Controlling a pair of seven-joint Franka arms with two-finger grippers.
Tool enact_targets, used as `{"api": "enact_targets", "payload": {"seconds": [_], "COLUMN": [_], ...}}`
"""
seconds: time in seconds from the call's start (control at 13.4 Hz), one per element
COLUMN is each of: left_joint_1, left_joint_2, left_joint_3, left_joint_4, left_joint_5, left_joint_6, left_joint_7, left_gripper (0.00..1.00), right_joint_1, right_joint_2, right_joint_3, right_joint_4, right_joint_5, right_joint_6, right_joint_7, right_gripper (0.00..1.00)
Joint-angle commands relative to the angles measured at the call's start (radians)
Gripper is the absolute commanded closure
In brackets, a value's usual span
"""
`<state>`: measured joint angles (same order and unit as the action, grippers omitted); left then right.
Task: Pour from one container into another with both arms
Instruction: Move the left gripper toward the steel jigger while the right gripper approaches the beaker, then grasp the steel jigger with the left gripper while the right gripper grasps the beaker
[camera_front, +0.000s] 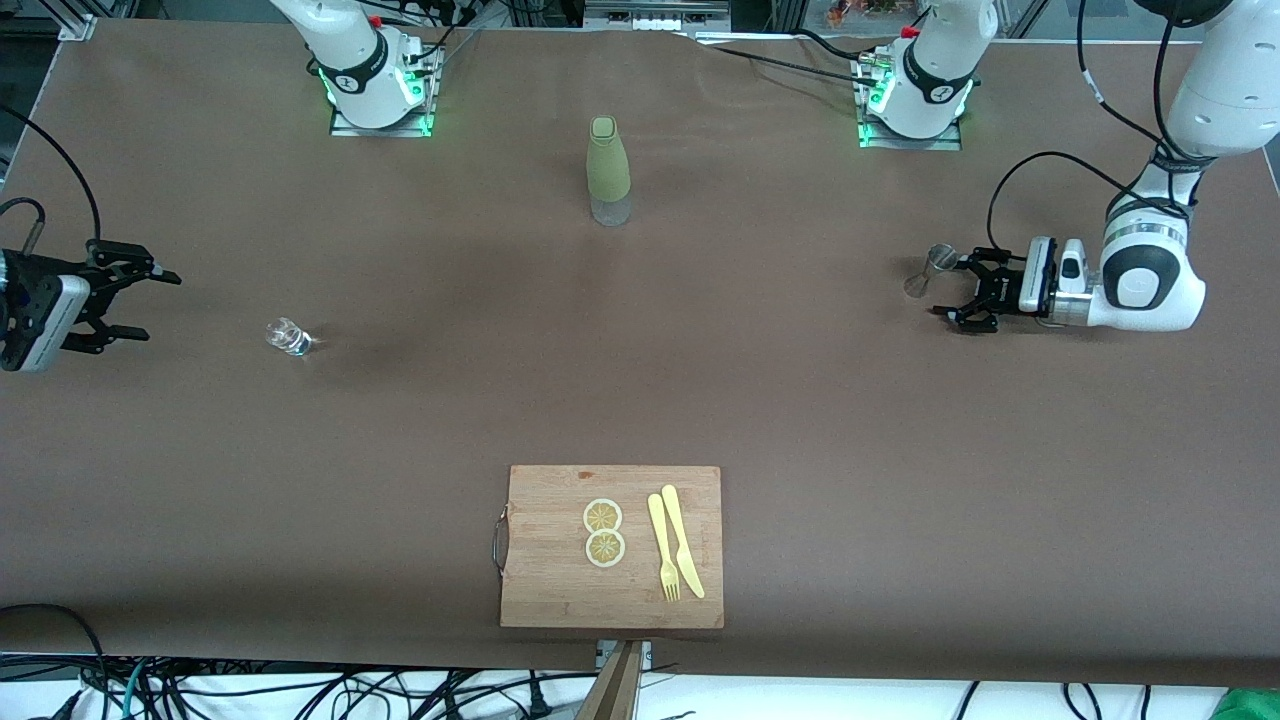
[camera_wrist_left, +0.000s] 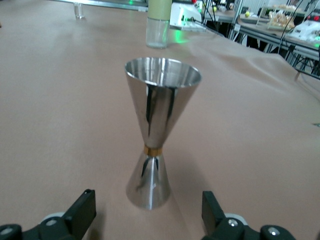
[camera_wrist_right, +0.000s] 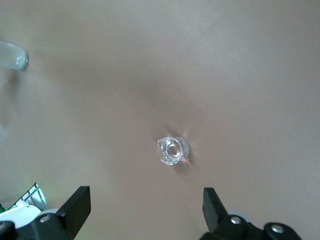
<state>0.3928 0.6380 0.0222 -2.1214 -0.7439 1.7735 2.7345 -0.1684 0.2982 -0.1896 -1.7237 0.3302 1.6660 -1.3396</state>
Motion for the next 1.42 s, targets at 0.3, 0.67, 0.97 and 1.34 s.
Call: {"api": "enact_targets", "payload": {"seconds": [0.3, 0.67, 0.97, 1.34], "left_joint_1": [-0.008, 0.0, 0.0, 0.0], "left_joint_2": [0.006, 0.012, 0.014, 0.016], "left_joint_3": [0.016, 0.018, 0.021, 0.021], "left_joint_4": [0.006, 0.006, 0.003, 0.001], "left_joint_5": [-0.042, -0.043, -0.04, -0.042], "left_joint_6": [-0.075, -0.126, -0.144, -0.158], "left_joint_7": [0.192, 0.24, 0.246, 0.258], "left_gripper": [0.12, 0.14, 0.35, 0.37], "right_joint_1": [-0.01, -0.033, -0.065, -0.086], "right_joint_2": [0.044, 0.218, 0.281, 0.344], "right_joint_3": [-0.094, -0.131, -0.131, -0.133], "right_joint_4": [-0.154, -0.155, -0.154, -0.152], "right_joint_5": [0.225, 0.444, 0.516, 0.625], "right_joint_6": [0.08, 0.072, 0.07, 0.048], "right_joint_7": [-0.381, -0.711, -0.909, -1.131], "right_gripper": [0.0, 0.0, 0.0, 0.0]}}
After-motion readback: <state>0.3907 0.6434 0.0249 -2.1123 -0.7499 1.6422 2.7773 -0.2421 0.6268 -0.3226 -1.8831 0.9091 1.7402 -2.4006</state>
